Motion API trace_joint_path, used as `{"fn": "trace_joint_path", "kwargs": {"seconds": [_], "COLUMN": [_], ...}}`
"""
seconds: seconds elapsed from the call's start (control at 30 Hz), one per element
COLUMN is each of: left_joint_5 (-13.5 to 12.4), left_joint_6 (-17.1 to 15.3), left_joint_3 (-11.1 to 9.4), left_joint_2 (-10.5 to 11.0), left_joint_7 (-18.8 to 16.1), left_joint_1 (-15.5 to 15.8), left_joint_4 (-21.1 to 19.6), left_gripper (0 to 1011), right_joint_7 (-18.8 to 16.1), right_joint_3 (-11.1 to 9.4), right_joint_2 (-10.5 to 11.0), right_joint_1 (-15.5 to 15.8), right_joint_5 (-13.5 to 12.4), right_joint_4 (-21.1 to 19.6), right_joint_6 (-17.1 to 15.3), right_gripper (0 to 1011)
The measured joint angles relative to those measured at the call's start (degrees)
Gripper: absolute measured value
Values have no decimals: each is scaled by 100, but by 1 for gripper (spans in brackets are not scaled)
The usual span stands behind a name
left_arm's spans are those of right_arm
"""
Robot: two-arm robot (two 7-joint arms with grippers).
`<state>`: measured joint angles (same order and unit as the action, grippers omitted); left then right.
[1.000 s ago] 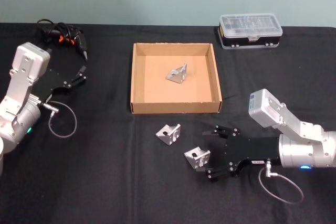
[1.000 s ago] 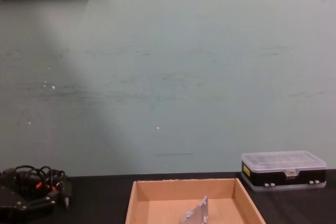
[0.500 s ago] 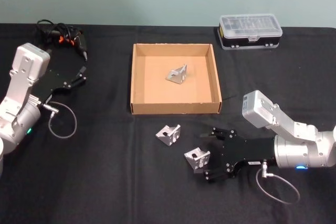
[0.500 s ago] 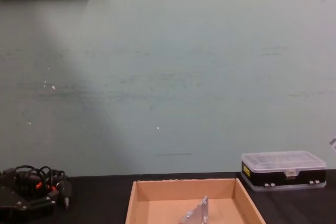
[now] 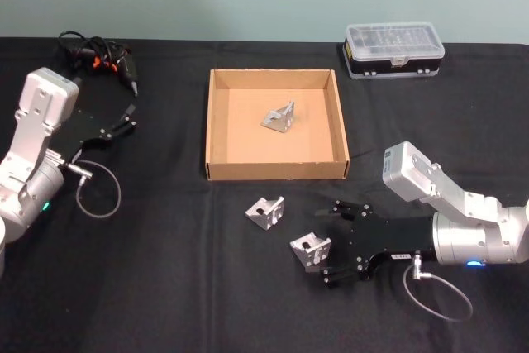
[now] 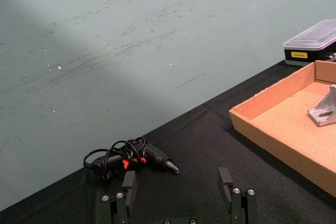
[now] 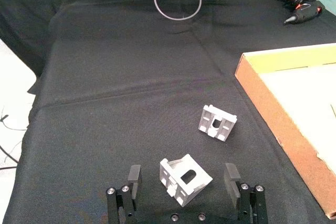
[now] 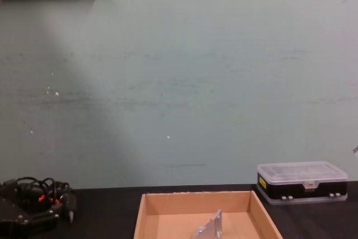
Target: Use one hand to pick up the angle iron from the table and place it into the box.
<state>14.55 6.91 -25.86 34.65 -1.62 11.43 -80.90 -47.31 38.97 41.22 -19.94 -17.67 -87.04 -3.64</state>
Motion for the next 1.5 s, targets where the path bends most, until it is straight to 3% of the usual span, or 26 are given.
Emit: {"fn": "trace_joint_path", "kwargs": {"seconds": [0.43,0.53,0.87,0.97,1.07,1.3,1.5], "left_joint_5": [0,0,0,0,0,0,0], "left_joint_6": [0,0,0,0,0,0,0], "left_joint_3": [0,0,0,0,0,0,0], "left_joint_2": [0,0,0,0,0,0,0], "left_joint_7": [0,0,0,0,0,0,0], "left_joint_1": [0,0,0,0,0,0,0], "left_joint_4": [0,0,0,0,0,0,0], "left_gripper": [1011,1011,1011,1011,1011,1011,1011], "right_joint_7": [6,8,9,8,8,8,8], "right_joint_3": [-6,-7,-7,-6,-6,-6,-6], "right_joint_2": [6,6,6,6,6,6,6], "right_joint_1": [6,8,8,8,8,8,8], "right_joint_5": [-7,-10,-11,-11,-11,-10,-10], "right_joint_4": [-7,-8,-8,-9,-8,-8,-8], "right_joint_6": [8,10,11,11,12,11,11], "right_gripper": [994,932,682,539,481,226,65]}}
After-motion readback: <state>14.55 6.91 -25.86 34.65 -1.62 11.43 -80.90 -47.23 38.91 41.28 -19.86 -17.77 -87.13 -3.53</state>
